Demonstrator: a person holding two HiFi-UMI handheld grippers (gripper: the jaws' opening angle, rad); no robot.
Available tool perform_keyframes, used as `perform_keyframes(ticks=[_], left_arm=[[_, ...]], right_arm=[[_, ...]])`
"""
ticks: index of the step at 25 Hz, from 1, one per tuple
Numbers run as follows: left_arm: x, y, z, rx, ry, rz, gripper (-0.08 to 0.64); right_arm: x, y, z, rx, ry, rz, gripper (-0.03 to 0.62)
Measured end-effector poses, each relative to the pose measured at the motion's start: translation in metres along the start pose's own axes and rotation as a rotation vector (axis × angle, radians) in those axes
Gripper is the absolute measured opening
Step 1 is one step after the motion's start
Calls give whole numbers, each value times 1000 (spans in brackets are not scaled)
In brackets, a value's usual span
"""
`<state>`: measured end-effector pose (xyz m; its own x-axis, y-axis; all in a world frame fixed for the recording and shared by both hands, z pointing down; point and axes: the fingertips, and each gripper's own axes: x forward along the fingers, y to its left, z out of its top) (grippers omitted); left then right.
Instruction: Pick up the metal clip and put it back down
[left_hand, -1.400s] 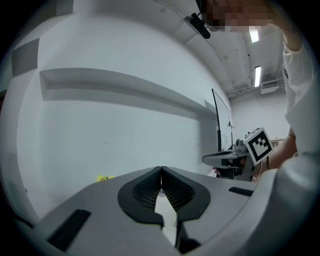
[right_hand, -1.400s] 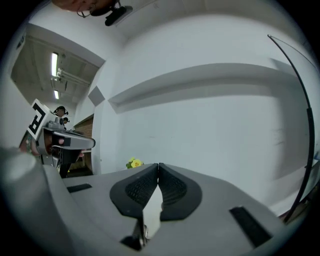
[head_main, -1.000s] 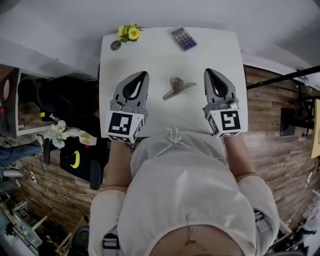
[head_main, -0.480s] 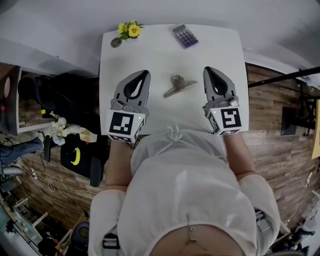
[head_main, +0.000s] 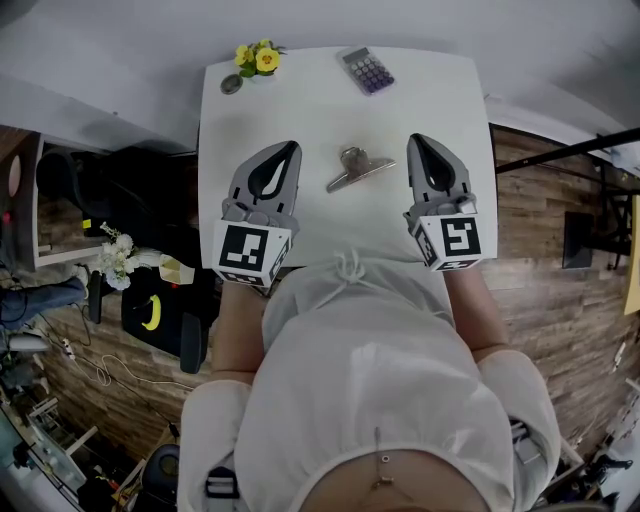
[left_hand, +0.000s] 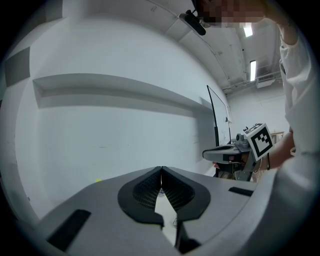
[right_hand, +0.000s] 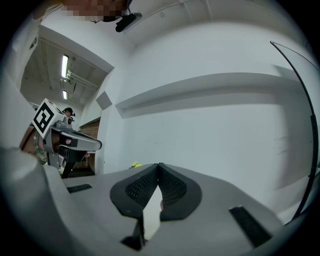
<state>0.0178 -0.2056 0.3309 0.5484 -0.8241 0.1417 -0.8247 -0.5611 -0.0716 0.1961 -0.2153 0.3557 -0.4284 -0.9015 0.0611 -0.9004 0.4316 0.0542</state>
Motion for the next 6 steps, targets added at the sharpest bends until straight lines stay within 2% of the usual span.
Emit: perform_keyframes(ticks=[6], left_arm=[[-1, -6, -2, 14, 8, -8, 18]], right_arm=[[-5, -2, -4, 6, 6, -18, 2]])
